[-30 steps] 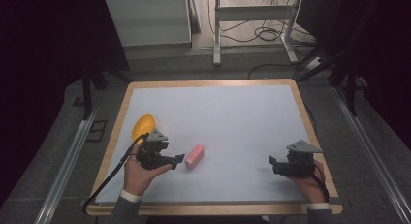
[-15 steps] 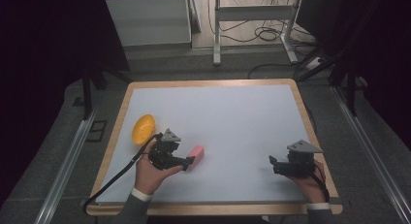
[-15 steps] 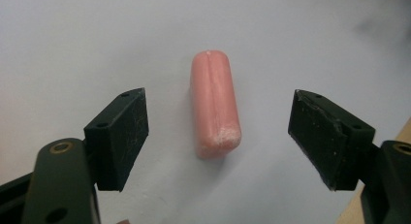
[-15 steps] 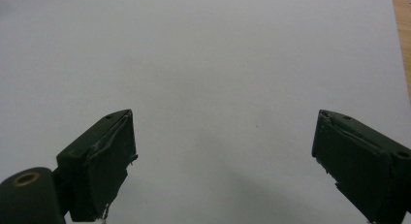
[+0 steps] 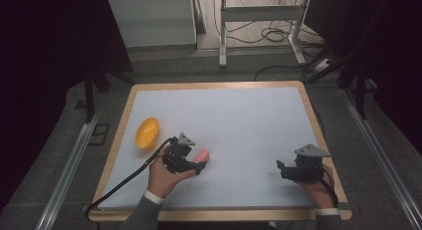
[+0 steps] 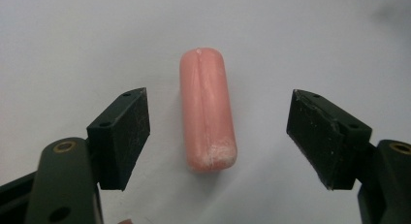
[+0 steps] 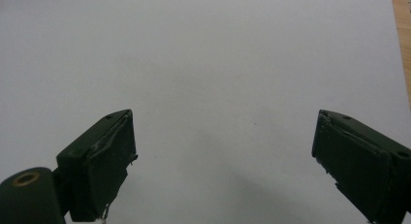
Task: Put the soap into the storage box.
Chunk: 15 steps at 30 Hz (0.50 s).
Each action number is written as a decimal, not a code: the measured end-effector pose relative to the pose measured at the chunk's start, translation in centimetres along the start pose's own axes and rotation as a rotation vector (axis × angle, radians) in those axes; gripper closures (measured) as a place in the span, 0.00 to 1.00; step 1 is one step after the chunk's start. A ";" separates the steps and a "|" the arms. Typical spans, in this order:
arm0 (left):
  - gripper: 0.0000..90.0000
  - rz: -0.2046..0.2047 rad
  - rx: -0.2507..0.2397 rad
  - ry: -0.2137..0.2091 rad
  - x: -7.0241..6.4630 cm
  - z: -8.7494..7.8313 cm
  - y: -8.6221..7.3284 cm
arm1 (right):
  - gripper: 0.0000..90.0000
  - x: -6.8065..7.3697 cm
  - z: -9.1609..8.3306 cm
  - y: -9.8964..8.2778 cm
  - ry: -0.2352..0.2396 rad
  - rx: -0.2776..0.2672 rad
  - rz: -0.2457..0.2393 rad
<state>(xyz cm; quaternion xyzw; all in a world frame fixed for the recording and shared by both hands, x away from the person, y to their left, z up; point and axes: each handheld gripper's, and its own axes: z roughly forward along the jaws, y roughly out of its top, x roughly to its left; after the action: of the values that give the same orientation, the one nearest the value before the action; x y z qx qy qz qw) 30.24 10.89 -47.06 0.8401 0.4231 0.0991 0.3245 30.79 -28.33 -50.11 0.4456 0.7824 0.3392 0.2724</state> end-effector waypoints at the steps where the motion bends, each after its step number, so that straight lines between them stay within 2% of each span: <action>1: 0.27 -0.002 0.002 0.001 0.0 0.1 0.0 | 0.09 0.0 0.0 0.0 0.000 0.001 0.000; 15: 0.32 -0.043 0.054 0.000 0.4 3.0 0.3 | 0.09 -0.1 0.2 -0.2 -0.004 0.008 -0.004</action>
<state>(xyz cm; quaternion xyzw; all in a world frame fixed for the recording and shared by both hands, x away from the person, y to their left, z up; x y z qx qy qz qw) 32.05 9.70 -49.25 0.8394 0.4435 0.0809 0.3037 30.91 -28.38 -50.36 0.4459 0.7841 0.3346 0.2727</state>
